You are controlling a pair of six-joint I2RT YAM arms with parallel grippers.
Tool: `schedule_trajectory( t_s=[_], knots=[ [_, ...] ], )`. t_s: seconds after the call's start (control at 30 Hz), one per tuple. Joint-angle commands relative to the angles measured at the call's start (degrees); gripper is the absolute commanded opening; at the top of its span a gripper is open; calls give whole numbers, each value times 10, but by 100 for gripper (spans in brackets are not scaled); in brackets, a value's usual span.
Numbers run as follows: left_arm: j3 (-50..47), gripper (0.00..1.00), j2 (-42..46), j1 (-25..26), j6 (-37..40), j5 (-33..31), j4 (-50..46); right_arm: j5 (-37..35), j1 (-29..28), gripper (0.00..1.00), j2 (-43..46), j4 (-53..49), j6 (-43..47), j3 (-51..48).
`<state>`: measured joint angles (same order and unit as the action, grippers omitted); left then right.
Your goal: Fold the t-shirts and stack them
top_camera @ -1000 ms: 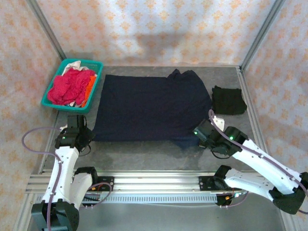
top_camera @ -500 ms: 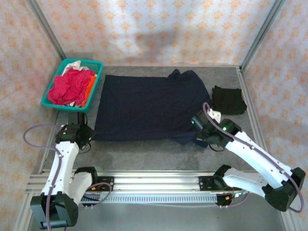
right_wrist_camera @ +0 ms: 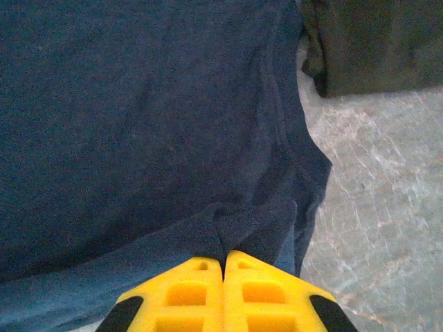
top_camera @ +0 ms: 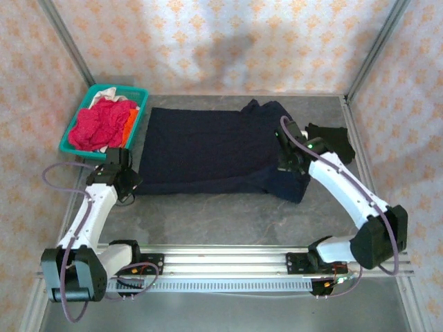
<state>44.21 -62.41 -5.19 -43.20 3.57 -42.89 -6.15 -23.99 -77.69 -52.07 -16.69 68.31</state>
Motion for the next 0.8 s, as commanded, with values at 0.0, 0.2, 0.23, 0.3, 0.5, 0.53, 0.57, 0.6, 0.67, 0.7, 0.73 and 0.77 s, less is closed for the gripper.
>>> schedule_trajectory(
  t_s=[0.0,0.2,0.23,0.3,0.5,0.53,0.57,0.6,0.67,0.7,0.73,0.77],
  knots=[
    [37,0,-31,10,-2,-37,24,18,29,0,-34,34,48,39],
    [71,0,-77,19,6,-51,31,41,59,0,-90,53,78,75],
    [76,0,-84,21,7,-52,32,44,64,0,-99,54,81,82],
    [85,0,-97,23,10,-55,33,51,71,0,-117,57,85,94],
    [101,0,-126,26,10,-62,37,54,88,0,-163,72,95,124],
    [103,0,-130,26,11,-62,39,55,90,0,-170,75,97,129],
    [107,0,-135,26,12,-62,40,56,91,0,-179,78,99,135],
    [110,0,-139,26,12,-62,41,57,93,0,-186,78,100,141],
    [120,0,-151,27,14,-62,44,56,96,0,-204,78,102,154],
    [123,0,-156,28,14,-62,45,55,97,0,-212,77,103,160],
    [127,0,-162,28,15,-62,46,55,98,0,-221,78,103,166],
    [132,0,-170,29,17,-62,47,54,99,0,-229,75,103,173]
  ],
)
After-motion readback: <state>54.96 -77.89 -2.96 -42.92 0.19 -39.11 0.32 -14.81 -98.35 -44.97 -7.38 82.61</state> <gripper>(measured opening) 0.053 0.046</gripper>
